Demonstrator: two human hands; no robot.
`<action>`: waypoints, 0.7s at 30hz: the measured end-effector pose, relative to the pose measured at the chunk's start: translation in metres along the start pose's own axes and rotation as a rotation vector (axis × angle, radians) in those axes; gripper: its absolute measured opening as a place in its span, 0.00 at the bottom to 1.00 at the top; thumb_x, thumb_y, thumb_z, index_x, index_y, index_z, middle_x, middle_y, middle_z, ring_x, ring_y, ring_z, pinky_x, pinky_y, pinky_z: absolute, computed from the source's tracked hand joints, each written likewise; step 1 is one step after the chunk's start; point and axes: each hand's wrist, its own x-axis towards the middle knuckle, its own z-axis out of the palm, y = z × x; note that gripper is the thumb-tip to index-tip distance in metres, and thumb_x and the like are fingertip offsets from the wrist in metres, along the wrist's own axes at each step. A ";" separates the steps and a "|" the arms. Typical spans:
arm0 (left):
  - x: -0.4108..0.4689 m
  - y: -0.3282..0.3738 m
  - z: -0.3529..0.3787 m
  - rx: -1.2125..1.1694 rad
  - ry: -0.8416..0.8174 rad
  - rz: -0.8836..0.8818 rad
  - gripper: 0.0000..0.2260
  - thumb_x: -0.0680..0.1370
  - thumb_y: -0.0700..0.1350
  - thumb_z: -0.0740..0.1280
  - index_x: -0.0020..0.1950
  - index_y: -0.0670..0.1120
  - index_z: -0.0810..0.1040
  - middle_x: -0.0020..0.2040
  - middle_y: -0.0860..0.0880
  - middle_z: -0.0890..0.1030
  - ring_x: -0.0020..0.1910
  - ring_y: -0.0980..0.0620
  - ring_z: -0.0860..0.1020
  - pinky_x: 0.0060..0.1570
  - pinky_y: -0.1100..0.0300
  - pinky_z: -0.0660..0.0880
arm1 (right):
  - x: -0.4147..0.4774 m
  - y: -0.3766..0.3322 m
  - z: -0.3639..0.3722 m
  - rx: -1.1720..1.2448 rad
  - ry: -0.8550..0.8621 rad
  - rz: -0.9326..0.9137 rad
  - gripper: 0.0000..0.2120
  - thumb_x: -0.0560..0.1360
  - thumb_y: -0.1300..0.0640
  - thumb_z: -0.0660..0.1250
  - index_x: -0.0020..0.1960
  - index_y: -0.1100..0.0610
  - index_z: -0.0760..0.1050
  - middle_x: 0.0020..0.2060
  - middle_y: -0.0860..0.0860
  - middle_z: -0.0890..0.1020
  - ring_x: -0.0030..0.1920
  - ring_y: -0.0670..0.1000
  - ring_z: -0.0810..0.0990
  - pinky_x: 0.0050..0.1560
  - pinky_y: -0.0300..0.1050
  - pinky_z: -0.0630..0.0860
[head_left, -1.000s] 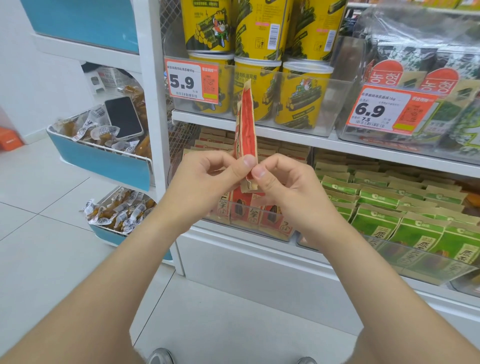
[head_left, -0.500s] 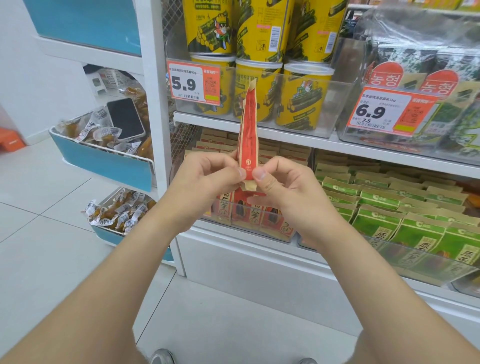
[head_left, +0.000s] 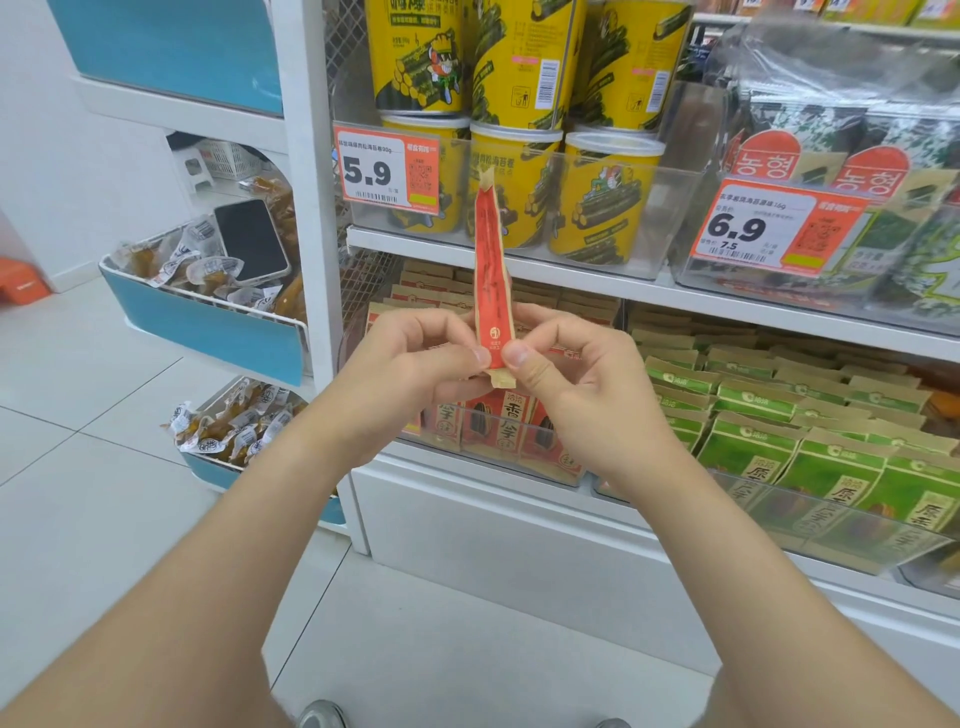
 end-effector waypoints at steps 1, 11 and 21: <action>0.000 0.000 0.002 -0.027 0.036 -0.002 0.14 0.74 0.43 0.76 0.52 0.37 0.76 0.61 0.34 0.84 0.58 0.37 0.86 0.66 0.29 0.77 | -0.002 -0.002 0.002 -0.051 0.028 -0.003 0.07 0.80 0.56 0.76 0.44 0.54 0.85 0.67 0.47 0.81 0.63 0.38 0.82 0.58 0.46 0.82; -0.002 -0.002 0.005 0.068 0.065 -0.084 0.10 0.88 0.45 0.63 0.67 0.42 0.73 0.56 0.39 0.88 0.55 0.40 0.87 0.55 0.41 0.85 | -0.003 -0.002 0.042 -0.447 0.177 -0.049 0.58 0.61 0.34 0.84 0.80 0.43 0.53 0.70 0.48 0.70 0.63 0.50 0.79 0.52 0.56 0.83; -0.001 -0.010 -0.048 0.234 0.250 -0.008 0.08 0.87 0.42 0.67 0.63 0.48 0.84 0.54 0.45 0.88 0.53 0.45 0.88 0.55 0.51 0.85 | 0.031 0.006 0.045 -0.249 0.076 -0.108 0.28 0.80 0.53 0.75 0.74 0.44 0.66 0.48 0.45 0.88 0.48 0.46 0.87 0.50 0.52 0.84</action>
